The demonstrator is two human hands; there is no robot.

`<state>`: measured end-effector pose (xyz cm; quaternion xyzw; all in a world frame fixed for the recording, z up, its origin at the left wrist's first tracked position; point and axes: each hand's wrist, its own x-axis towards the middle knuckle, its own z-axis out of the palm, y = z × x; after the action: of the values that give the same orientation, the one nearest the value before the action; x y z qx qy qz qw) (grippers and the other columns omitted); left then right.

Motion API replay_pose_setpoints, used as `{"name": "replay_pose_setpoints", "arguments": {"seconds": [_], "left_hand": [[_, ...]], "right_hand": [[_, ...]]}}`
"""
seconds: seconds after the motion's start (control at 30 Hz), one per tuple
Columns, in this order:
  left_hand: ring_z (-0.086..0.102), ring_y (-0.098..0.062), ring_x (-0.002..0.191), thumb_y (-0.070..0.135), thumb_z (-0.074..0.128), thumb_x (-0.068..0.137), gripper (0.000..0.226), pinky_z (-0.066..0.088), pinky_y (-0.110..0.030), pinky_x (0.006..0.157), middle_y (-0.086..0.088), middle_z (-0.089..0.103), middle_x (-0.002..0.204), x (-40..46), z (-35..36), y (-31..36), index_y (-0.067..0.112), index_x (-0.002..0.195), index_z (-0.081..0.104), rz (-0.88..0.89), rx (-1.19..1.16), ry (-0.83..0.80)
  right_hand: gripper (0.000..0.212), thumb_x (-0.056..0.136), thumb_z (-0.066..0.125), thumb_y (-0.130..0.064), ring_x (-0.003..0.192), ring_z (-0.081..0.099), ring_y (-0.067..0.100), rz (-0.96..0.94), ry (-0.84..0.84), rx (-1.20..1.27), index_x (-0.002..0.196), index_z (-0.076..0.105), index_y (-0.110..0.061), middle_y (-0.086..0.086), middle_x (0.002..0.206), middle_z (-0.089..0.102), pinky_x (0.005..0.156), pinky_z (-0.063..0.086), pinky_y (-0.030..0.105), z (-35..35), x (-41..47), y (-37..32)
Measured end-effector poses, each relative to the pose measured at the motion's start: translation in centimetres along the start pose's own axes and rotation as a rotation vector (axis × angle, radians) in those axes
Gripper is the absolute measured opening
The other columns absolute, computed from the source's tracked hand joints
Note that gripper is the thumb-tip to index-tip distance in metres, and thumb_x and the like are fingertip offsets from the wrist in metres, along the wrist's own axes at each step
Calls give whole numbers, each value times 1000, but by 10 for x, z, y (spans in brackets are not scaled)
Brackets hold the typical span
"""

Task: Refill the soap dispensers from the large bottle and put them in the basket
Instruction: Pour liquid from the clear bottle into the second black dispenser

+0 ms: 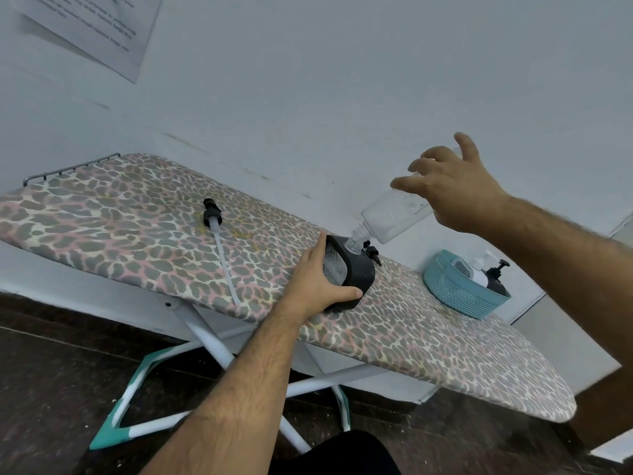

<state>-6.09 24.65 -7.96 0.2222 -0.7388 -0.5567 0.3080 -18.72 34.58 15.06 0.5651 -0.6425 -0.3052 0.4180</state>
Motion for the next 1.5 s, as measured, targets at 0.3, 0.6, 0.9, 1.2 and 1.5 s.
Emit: {"name": "replay_pose_setpoints", "arguments": {"seconds": [0.3,0.6,0.9,1.2,1.5], "left_hand": [[21,-21,149,38,90,68,129,27,-51,121,2,18,163,1,-3,1,31,160,0,-2,10,4],[25,-21,148,37,91,67,129,28,-51,120,2,20,162,-1,-2,-1,31,160,2,-12,-2,18],[24,-19,148,37,91,66,130,27,-50,121,2,21,162,-1,-1,-1,30,160,2,-10,0,26],[26,-18,147,37,91,64,131,27,-48,121,2,22,161,0,1,-1,30,160,3,-1,-7,29],[26,-18,147,37,92,65,131,28,-48,121,3,23,161,2,1,0,29,160,3,4,-11,30]], "right_hand": [[65,87,65,-13,138,35,29,-22,-26,-55,141,42,-41,3,142,50,114,9,64,-11,9,-4],[63,86,69,-16,143,27,32,-8,-51,-82,139,45,-43,6,147,44,114,4,66,-20,16,-13],[56,89,65,-13,144,22,33,0,-57,-111,135,49,-41,6,144,45,114,2,67,-24,19,-16],[50,89,66,-14,143,25,35,-34,-38,-171,131,52,-38,6,139,50,113,-1,68,-34,21,-21],[47,89,66,-15,139,30,35,-64,-33,-197,128,54,-37,3,129,54,113,-1,68,-43,25,-22]]}}
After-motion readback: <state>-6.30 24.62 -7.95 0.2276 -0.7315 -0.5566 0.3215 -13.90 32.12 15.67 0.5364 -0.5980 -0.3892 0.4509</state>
